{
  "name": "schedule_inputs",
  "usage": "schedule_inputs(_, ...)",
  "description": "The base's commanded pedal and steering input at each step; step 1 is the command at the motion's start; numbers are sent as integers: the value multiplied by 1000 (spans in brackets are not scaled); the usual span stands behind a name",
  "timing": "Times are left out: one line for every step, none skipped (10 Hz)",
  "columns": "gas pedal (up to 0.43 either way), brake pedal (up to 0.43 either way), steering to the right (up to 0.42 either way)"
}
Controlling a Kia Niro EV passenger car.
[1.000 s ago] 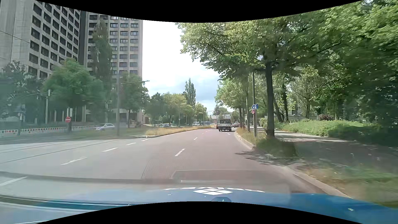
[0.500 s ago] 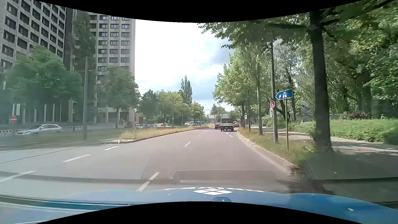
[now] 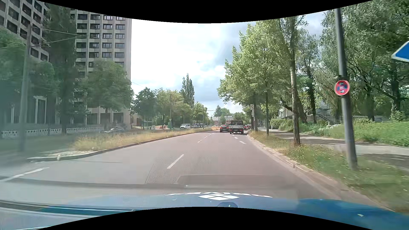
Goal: Follow the waypoints while adhering to traffic rules and regulations
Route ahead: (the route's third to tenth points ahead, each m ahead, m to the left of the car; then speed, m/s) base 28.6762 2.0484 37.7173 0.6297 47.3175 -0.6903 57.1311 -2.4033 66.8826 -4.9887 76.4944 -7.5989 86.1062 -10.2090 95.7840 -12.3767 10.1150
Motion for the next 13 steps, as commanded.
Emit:
schedule_inputs(0, 0, 7)
schedule_inputs(0, 0, 6)
schedule_inputs(0, 0, 7)
schedule_inputs(0, 0, 8)
schedule_inputs(0, 0, 9)
schedule_inputs(0, 0, 11)
schedule_inputs(0, 0, 14)
schedule_inputs(0, 0, 14)
schedule_inputs(0, 0, 14)
schedule_inputs(0, 0, 14)
schedule_inputs(0, 0, 14)
schedule_inputs(0, 0, 16)
schedule_inputs(0, 0, 18)
